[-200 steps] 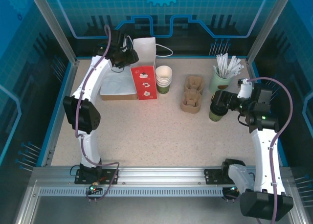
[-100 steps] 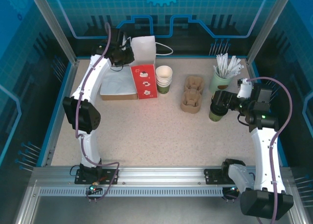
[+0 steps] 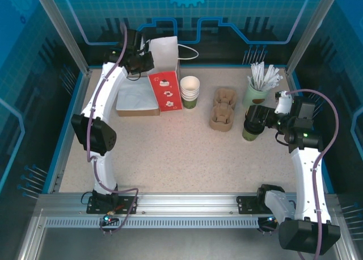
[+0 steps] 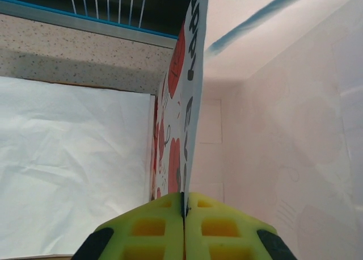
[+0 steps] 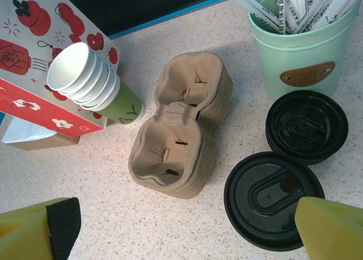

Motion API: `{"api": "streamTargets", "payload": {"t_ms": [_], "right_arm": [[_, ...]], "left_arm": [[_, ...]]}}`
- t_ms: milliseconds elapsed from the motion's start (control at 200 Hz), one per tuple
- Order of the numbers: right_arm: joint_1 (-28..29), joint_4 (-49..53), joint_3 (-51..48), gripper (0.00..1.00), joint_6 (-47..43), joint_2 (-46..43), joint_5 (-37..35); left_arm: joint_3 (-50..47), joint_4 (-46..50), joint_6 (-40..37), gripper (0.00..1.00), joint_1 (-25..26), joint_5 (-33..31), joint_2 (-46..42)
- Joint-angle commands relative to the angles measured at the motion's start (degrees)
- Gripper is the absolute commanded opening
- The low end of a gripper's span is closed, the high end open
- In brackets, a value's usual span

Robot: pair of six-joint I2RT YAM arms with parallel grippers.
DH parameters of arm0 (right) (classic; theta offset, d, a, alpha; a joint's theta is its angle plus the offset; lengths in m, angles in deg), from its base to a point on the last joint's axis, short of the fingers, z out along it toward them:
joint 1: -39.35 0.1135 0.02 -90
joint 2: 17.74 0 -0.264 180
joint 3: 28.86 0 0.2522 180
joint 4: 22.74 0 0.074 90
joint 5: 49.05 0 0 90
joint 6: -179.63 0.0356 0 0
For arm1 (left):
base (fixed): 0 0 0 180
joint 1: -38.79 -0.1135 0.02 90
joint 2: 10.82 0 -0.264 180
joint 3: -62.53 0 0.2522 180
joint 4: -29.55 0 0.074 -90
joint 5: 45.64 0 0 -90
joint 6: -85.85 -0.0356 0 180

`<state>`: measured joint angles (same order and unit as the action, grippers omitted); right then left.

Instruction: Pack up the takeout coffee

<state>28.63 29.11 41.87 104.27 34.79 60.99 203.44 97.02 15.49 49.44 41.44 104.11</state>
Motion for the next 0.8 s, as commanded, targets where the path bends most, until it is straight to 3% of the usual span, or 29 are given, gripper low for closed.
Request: {"api": "streamTargets", "payload": {"t_ms": [0, 495, 795], "right_arm": [[-0.79, 0.41, 0.16, 1.0, 0.49, -0.06, 0.92], [-0.74, 0.69, 0.07, 1.0, 0.9, 0.2, 1.58], [-0.72, 1.98, 0.5, 1.0, 2.59, 0.53, 3.25]], "left_arm": [[2.4, 0.6, -1.97, 0.0, -0.29, -1.66, -4.81], [1.24, 0.16, -2.17, 0.0, -0.28, -2.71, -15.53], [-17.64, -1.8, 0.14, 0.0, 3.08, -2.54, -34.01]]}}
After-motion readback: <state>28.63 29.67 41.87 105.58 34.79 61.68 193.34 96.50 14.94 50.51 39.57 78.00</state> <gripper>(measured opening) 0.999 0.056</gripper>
